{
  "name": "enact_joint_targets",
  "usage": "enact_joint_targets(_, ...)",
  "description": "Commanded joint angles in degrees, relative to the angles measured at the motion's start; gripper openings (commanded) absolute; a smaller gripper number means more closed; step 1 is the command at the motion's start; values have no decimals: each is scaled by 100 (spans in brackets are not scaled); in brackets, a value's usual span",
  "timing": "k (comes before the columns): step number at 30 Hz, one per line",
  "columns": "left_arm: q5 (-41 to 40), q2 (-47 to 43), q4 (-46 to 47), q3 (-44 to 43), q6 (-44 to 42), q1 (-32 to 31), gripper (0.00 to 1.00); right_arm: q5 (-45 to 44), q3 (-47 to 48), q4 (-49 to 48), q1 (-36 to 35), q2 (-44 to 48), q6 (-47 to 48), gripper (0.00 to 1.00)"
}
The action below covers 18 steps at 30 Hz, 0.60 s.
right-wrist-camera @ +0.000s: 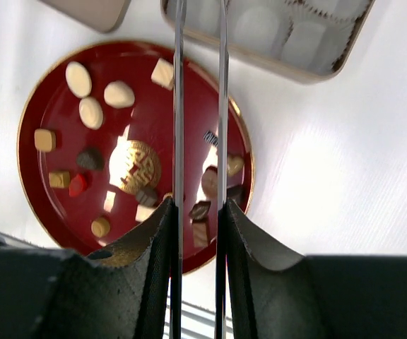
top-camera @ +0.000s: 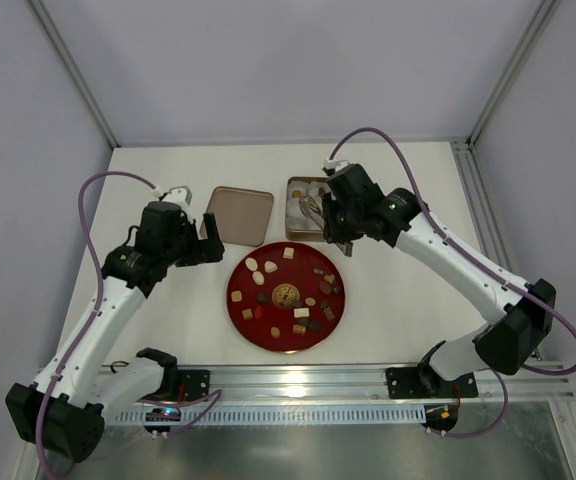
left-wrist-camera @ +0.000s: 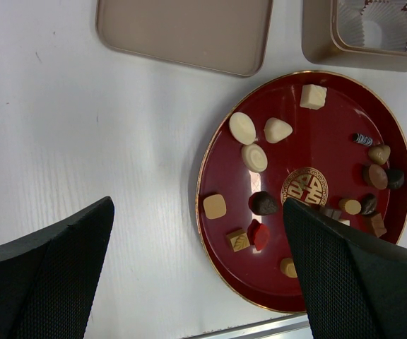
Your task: Pack the chocolate
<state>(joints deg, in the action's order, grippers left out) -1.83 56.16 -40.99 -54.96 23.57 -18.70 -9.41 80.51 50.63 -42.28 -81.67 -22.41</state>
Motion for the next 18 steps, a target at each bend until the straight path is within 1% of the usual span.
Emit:
enact_joint_targets(1, 33, 9, 56, -59, 7, -11, 100, 211, 578, -405, 281, -384, 360, 29)
enact_joint_targets(7, -11, 26, 48, -32, -2, -11, 100, 325, 1255, -361, 615, -1288, 589, 29)
enact_joint_targets(10, -28, 26, 39, -32, -2, -11, 100, 440, 1458, -379, 669, -1614, 633, 29)
enact_joint_targets(18, -28, 9, 30, -32, -2, -11, 100, 484, 1705, -387, 686, -2203, 651, 29)
